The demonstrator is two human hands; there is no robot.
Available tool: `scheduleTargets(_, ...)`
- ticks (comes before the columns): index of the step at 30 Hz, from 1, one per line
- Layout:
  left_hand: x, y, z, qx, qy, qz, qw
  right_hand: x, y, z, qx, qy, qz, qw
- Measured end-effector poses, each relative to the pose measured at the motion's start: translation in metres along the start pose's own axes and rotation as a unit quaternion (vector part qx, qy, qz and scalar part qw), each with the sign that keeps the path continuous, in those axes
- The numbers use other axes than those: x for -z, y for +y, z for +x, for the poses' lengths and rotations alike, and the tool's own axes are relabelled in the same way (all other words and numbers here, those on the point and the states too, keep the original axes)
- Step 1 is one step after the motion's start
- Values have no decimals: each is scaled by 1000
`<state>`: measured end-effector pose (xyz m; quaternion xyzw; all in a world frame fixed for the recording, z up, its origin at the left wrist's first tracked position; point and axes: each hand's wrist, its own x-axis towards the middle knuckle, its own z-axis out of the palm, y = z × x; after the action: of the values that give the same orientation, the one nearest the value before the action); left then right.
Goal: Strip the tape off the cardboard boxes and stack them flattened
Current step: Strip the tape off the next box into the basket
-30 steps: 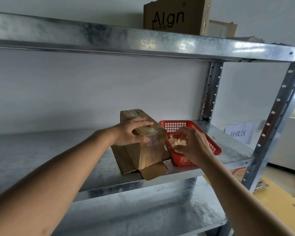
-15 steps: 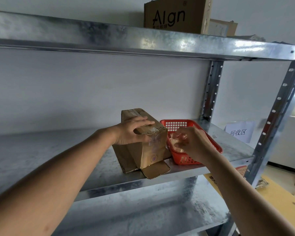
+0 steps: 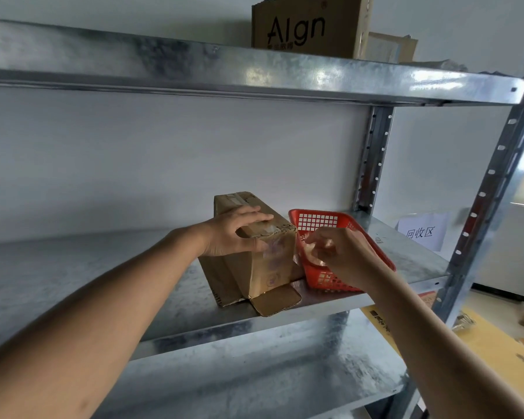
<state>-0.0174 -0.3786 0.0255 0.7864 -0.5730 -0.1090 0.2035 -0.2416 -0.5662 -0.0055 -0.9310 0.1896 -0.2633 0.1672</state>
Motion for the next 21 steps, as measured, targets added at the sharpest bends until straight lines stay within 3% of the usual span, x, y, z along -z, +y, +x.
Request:
scheduleTargets(3, -1, -1, -3, -1, 1, -7, 1000, -1, -1, 1, -11, 71, -27, 997)
scheduleTargets(10, 0, -1, -4, 1, -1, -8, 1000, 5, -2, 0, -122, 100, -96, 983)
scheduleTargets(16, 0, 0, -2, 3, 0, -3, 1000, 2, 0, 3, -75, 130, -28, 988)
scheduleTargets(21, -1, 1, -5, 8, 1, -7, 1000, -1, -10, 9, -86, 128, 33, 988)
